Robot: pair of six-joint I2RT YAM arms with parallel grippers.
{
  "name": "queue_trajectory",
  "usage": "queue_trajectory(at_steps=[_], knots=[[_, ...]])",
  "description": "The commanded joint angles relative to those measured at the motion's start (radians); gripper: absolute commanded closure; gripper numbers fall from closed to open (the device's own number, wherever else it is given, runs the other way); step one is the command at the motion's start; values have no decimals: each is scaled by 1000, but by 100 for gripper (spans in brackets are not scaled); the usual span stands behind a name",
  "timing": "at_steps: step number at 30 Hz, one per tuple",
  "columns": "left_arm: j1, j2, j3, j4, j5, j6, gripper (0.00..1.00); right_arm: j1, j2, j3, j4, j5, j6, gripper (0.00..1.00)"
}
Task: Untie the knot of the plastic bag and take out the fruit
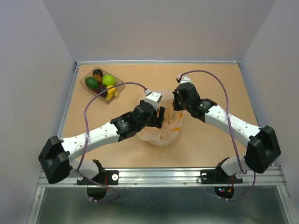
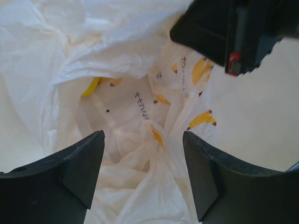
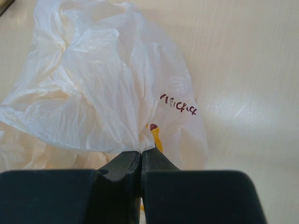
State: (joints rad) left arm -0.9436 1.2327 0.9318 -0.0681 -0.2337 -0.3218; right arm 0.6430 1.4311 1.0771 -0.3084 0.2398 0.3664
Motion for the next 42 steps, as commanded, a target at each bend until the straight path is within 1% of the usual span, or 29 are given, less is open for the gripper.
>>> queue_trajectory(at_steps=[1,4,9,11,13,17,18,21,24,27,29,31,33,41,42], knots=[[-30,42,-21,117,-84,46,24,9,-57,81,19,21,-56,100],[-32,88,-25,145,-128,35,27,9,-61,93,17,7,-66,100],[-32,162,-37,211,-209,-5,28,9,-70,95,14,-46,-69,100],[-31,206,-18,237,-220,-2,26,9,-72,92,12,-69,-63,100],[-32,250,-1,249,-260,-8,23,10,-75,93,8,-111,-61,100],[-32,281,-20,301,-355,-43,20,23,-124,122,-1,-154,-66,100],[-32,278,-31,312,-387,-52,20,26,-135,135,-12,-175,-72,100],[-31,257,-80,362,-401,-71,18,33,-165,196,-32,-215,-96,100],[-32,203,-140,427,-394,-71,18,38,-208,259,-63,-310,-118,100],[-32,157,-188,482,-382,-47,17,41,-228,287,-70,-376,-126,100],[-32,143,-200,504,-366,-36,17,41,-232,287,-75,-393,-133,100],[-32,148,-203,516,-337,-30,16,41,-227,262,-81,-376,-138,100],[-32,154,-205,521,-311,-26,15,41,-224,198,-77,-352,-138,100],[-32,157,-217,528,-227,-13,15,41,-228,-81,-51,-56,-41,100],[-32,160,-217,531,-216,-8,15,40,-228,-82,-51,-56,-31,100]])
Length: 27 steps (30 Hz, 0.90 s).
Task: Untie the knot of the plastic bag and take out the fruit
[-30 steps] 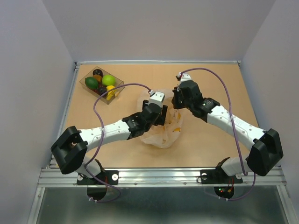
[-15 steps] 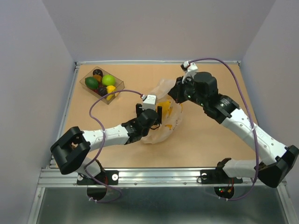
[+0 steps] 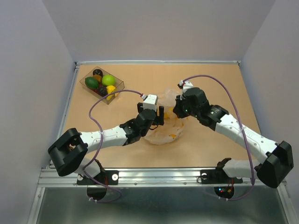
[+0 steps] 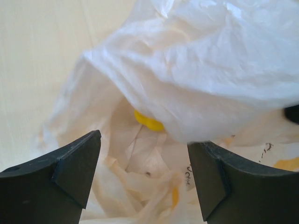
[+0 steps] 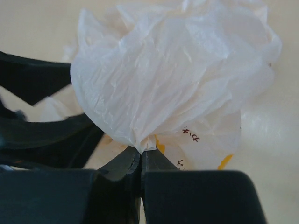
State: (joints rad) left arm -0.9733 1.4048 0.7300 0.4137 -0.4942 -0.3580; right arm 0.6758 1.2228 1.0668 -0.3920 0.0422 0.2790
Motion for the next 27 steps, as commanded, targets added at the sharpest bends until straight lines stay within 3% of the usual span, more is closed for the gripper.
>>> queue_trajectory(at_steps=[1,12,18,27], knots=[[-2,-4,-15,51,54,34,15,7,-26,-108,41,197,71,99],[-2,117,98,60,141,191,11,-79,47,-140,64,390,203,99],[-1,213,186,51,128,235,7,-157,136,-145,73,308,238,99],[36,359,368,-62,91,174,6,-165,214,-191,104,197,264,99]])
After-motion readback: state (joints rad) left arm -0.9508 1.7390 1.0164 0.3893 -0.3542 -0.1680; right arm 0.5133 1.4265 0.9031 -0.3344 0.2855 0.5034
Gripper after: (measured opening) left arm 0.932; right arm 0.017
